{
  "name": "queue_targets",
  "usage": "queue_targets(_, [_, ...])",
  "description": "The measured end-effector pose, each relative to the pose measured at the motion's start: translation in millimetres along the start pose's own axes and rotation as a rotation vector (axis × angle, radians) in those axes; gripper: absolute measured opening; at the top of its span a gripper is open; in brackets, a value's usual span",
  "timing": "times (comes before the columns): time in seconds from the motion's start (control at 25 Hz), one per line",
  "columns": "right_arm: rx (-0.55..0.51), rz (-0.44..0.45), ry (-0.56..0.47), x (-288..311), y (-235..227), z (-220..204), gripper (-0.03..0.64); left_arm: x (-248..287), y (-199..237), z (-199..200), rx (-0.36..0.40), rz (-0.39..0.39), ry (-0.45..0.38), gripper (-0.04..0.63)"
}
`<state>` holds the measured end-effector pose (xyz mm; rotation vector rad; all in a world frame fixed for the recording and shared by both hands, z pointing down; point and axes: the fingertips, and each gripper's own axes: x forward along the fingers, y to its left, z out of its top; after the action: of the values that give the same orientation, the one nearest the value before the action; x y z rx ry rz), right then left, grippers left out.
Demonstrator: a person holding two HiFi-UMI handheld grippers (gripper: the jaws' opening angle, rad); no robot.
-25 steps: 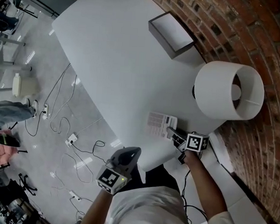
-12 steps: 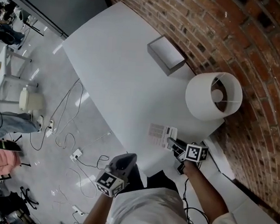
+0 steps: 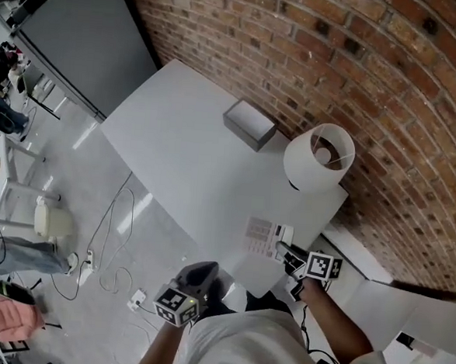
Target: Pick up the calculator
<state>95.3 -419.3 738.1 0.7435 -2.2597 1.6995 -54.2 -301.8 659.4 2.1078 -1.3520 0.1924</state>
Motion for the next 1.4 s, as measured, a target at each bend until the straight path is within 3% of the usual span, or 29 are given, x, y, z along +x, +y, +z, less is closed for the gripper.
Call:
queue_targets(0.24, [0.048,-0.036,-0.172,-34.6,47.0,-20.1,0.086,-41.2,6.2,3.0,0.023,-0.09,0.019,0.014])
queue_targets(0.6, [0.158,-0.067,-0.37,-65.9,94.9,-82.0,0.086,-89.0,-0.8,5.9,0.067,-0.268,0.043,0.014])
queue_targets(0.88, [0.198,-0.087,-0.532,-108.4,120.6,-112.8,0.086,-99.6,-21.4,9.4,0.154,-0.402,0.068,0.014])
queue_targets(1.04, [0.218,-0.085,-0.594,-139.9,129.3,-126.0,0.086,-105.5,-40.3,14.2,0.178,-0.437,0.057,0.014])
queue_targets(1.2, [0.217,-0.074,-0.626,-167.8,137.2,-134.5,0.086,-115.2,-61.1,21.1,0.15,-0.457,0.032,0.014])
queue_targets(1.4, [0.174,-0.03,-0.643,-199.2,145.2,-139.1,0.086,-127.0,-83.3,25.4,0.131,-0.425,-0.016,0.014])
